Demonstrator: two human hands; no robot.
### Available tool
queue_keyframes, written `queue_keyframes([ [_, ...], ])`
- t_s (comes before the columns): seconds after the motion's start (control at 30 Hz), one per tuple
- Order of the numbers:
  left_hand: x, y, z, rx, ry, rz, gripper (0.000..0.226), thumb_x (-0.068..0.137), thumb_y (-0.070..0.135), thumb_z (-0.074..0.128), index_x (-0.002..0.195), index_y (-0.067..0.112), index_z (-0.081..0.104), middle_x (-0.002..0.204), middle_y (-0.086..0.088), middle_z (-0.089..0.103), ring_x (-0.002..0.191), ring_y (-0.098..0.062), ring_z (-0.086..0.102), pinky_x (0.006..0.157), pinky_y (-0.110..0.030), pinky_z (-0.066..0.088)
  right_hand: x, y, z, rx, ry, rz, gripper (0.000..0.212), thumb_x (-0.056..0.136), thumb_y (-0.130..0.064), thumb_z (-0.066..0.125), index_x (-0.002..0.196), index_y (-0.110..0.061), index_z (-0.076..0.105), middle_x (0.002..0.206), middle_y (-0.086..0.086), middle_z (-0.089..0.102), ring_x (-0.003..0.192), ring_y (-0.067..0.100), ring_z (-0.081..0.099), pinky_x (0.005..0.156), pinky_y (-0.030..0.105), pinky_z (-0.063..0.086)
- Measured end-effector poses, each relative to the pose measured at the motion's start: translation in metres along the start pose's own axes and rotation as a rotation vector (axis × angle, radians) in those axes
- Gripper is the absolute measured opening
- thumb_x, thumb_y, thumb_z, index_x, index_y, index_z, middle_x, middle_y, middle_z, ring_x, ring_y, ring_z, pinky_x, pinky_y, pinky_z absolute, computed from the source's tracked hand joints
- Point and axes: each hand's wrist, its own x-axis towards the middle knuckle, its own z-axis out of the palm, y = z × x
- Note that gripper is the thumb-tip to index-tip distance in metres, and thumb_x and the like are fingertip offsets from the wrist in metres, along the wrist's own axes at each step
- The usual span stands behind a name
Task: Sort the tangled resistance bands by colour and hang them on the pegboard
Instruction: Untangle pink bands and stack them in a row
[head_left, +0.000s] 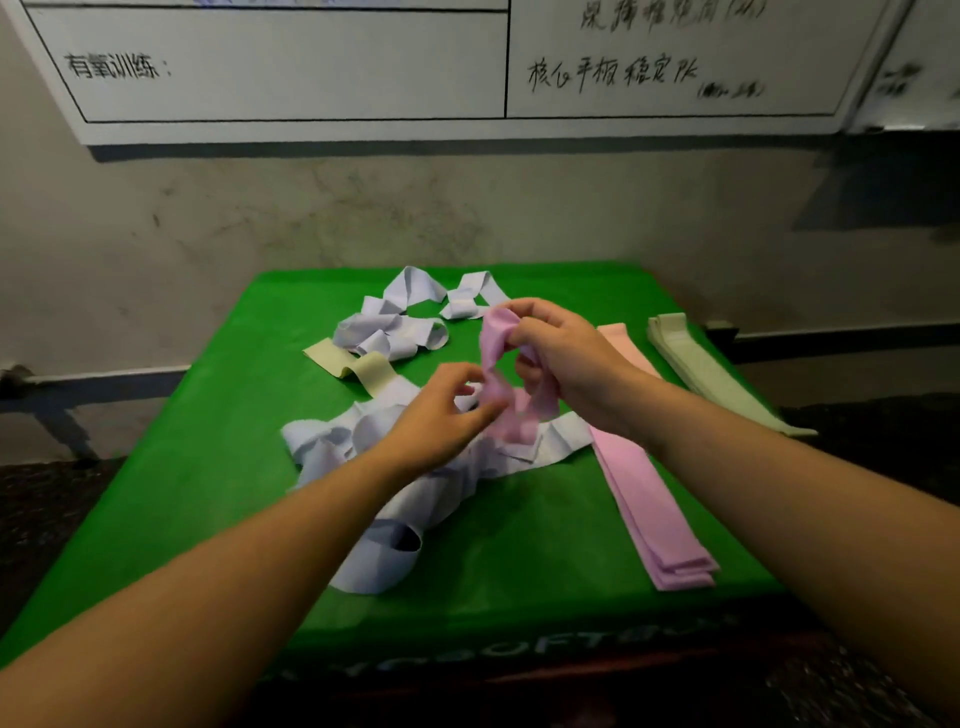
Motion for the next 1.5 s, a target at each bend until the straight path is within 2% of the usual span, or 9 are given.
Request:
queue_keyframes([
  [0.13, -0.019, 0.031, 0.001, -0.229, -0.033, -0.109, 0.015, 0.097, 0.024, 0.061, 0.098, 0.009, 0.065, 0.094, -0.003, 0.071, 0.082, -0.005, 0.066, 0.08, -0.028, 0.055, -0.029, -0.015, -0.016, 0.005, 0.008, 0.042, 0.024, 0.093, 0.001, 0.043, 0.094, -0.016, 0.06, 0.06, -0.001, 0.051, 0.042, 0.01, 0.024, 0.042, 0.021, 0.017],
  [0.33, -0.036, 0.058, -0.007, -0.445, 0.085, -0.194, 0.014, 0.102, 0.023, 0.051, 0.09, 0.017, 0.055, 0.095, -0.013, 0.065, 0.083, -0.027, 0.064, 0.081, -0.047, 0.057, -0.067, -0.025, -0.044, -0.072, 0.088, 0.05, 0.015, 0.094, -0.007, 0.053, 0.096, -0.019, 0.061, 0.065, -0.004, 0.052, 0.042, 0.007, 0.022, 0.04, 0.017, 0.014],
  [0.43, -0.043, 0.073, -0.01, -0.542, 0.113, -0.237, 0.015, 0.103, 0.023, 0.048, 0.091, 0.015, 0.052, 0.095, -0.017, 0.059, 0.082, -0.03, 0.06, 0.069, -0.043, 0.057, -0.085, -0.025, -0.054, -0.097, 0.092, 0.069, 0.007, 0.093, -0.014, 0.063, 0.098, -0.019, 0.063, 0.055, -0.009, 0.048, 0.042, 0.006, 0.026, 0.038, 0.017, 0.016],
  [0.67, -0.059, 0.085, -0.014, -0.365, -0.009, -0.183, 0.018, 0.098, 0.032, 0.058, 0.1, 0.014, 0.06, 0.09, -0.011, 0.059, 0.059, -0.016, 0.048, 0.051, -0.023, 0.042, -0.112, -0.02, -0.066, -0.223, 0.138, 0.096, 0.022, 0.101, -0.027, 0.054, 0.096, -0.008, 0.064, 0.054, 0.0, 0.054, 0.037, 0.007, 0.03, 0.036, 0.017, 0.023],
  [0.93, -0.08, 0.078, -0.025, -0.473, -0.217, -0.237, 0.015, 0.093, 0.019, 0.064, 0.106, 0.018, 0.071, 0.08, -0.002, 0.055, 0.06, -0.012, 0.04, 0.052, -0.023, 0.033, -0.129, -0.005, -0.066, -0.215, 0.156, 0.148, 0.036, 0.102, -0.035, 0.048, 0.104, -0.003, 0.063, 0.073, 0.007, 0.063, 0.067, 0.018, 0.061, 0.07, 0.028, 0.051],
  [1.1, -0.087, 0.068, -0.029, -0.297, -0.293, -0.258, 0.015, 0.093, 0.015, 0.064, 0.107, 0.017, 0.07, 0.082, 0.002, 0.062, 0.063, -0.008, 0.048, 0.055, -0.02, 0.037, -0.132, 0.006, -0.073, -0.038, 0.169, 0.224, 0.028, 0.102, -0.035, 0.051, 0.095, -0.008, 0.059, 0.057, 0.0, 0.044, 0.043, 0.011, 0.035, 0.039, 0.02, 0.029],
  [1.2, -0.09, 0.064, -0.029, -0.247, -0.225, -0.252, 0.007, 0.095, 0.023, 0.063, 0.098, 0.02, 0.069, 0.071, 0.009, 0.059, 0.051, -0.005, 0.042, 0.046, -0.018, 0.033, -0.134, 0.011, -0.08, 0.018, 0.11, 0.258, 0.022, 0.099, -0.031, 0.055, 0.104, -0.009, 0.059, 0.056, -0.003, 0.04, 0.04, 0.008, 0.024, 0.034, 0.018, 0.021],
  [1.37, -0.089, 0.063, -0.028, -0.445, -0.08, -0.278, 0.007, 0.095, 0.019, 0.06, 0.094, 0.018, 0.067, 0.072, 0.01, 0.064, 0.054, -0.002, 0.053, 0.046, -0.015, 0.04, -0.14, 0.011, -0.091, 0.079, -0.044, 0.361, 0.028, 0.091, -0.002, 0.055, 0.118, -0.007, 0.051, 0.084, 0.007, 0.052, 0.058, 0.011, 0.043, 0.049, 0.02, 0.038],
  [1.5, -0.088, 0.061, -0.031, -0.559, -0.073, -0.291, 0.006, 0.094, 0.016, 0.061, 0.092, 0.018, 0.066, 0.073, 0.004, 0.059, 0.052, -0.008, 0.048, 0.043, -0.017, 0.035, -0.141, 0.021, -0.091, -0.127, -0.094, 0.405, 0.015, 0.094, -0.002, 0.054, 0.109, -0.002, 0.057, 0.096, 0.016, 0.062, 0.074, 0.021, 0.061, 0.067, 0.029, 0.053],
])
